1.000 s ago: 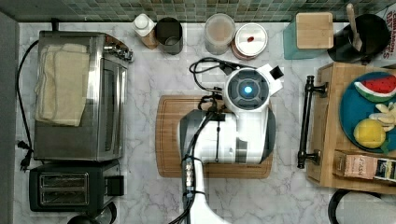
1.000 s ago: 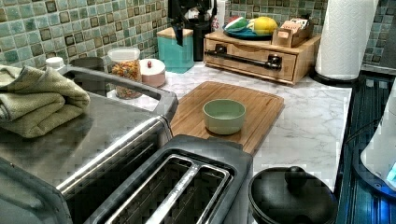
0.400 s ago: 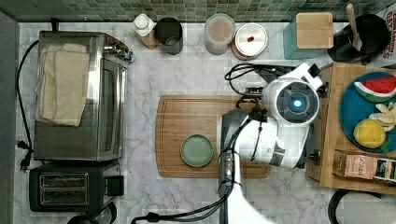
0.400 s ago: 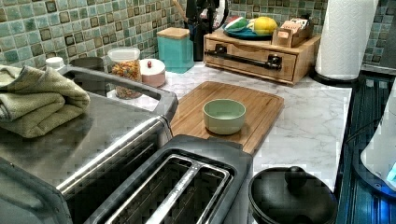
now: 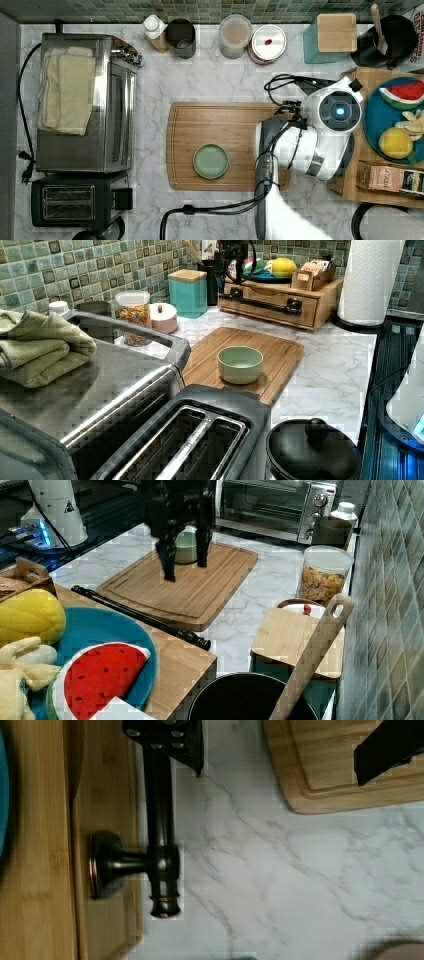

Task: Open the drawer.

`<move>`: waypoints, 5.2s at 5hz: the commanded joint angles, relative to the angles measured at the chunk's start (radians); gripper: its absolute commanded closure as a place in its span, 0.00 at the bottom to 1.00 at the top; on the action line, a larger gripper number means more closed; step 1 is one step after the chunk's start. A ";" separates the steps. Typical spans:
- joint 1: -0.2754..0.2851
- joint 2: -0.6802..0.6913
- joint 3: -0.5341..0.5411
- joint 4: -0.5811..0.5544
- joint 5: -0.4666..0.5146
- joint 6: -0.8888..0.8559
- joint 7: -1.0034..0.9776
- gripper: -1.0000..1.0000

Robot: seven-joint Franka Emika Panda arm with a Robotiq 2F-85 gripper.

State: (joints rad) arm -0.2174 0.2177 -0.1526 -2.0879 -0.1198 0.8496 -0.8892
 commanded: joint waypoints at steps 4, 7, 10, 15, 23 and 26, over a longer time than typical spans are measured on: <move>-0.092 0.122 -0.014 0.067 -0.034 0.102 -0.147 0.00; -0.123 0.212 -0.027 0.074 -0.017 0.122 -0.108 0.00; -0.099 0.238 -0.027 0.053 -0.020 0.128 -0.065 0.00; 0.087 0.192 0.128 -0.068 0.122 0.129 0.181 0.00; 0.228 0.090 0.237 -0.110 0.109 0.025 0.514 0.00; 0.226 0.090 0.240 -0.110 0.108 0.025 0.515 0.00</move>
State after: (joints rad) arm -0.1080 0.3650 -0.0202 -2.1484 -0.0476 0.9312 -0.4517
